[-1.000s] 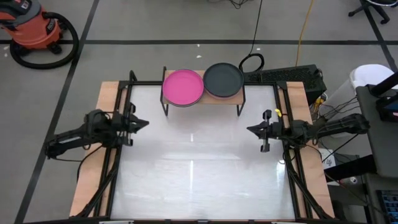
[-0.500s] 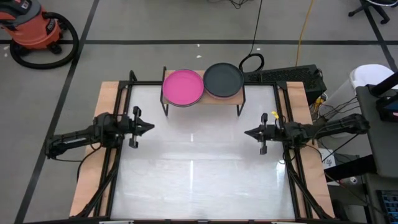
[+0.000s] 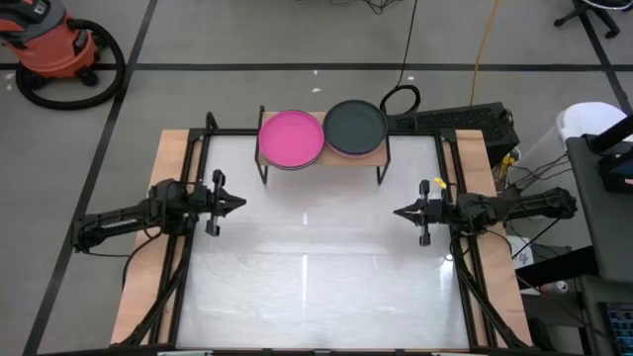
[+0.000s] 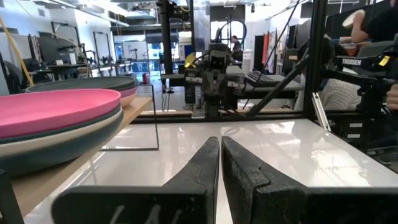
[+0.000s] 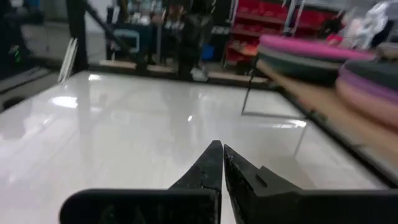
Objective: Place and stack plates onto a shelf
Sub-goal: Return to Home Position
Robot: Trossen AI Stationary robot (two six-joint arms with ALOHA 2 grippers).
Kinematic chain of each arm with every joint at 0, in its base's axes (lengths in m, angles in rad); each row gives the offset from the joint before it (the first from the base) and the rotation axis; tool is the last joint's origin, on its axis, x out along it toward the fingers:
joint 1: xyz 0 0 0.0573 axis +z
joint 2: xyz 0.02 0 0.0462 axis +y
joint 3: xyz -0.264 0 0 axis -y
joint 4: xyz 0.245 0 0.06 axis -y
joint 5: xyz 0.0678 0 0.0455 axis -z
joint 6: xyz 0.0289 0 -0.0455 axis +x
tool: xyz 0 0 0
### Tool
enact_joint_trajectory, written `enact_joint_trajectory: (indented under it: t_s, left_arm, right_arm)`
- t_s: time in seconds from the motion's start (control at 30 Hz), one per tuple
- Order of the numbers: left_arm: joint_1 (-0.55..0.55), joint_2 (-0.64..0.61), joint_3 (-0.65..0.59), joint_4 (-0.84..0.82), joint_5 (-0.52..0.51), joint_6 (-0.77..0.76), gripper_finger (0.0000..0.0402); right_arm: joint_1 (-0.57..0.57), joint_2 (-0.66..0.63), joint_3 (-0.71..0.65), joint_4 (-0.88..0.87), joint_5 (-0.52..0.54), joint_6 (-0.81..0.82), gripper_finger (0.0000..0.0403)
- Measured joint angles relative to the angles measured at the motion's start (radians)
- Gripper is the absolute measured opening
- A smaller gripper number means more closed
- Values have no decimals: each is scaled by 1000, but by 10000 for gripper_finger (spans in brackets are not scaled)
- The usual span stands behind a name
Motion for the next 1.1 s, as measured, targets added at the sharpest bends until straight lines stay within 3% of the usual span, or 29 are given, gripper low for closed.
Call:
enact_joint_trajectory:
  t_s: [0.23,1.1]
  left_arm:
    - [0,0,0,-17,0,-2,24]
    - [0,70,2,-58,1,24,24]
  right_arm:
    - [0,-111,3,-45,17,-6,0]
    - [0,-107,-15,-70,15,33,0]
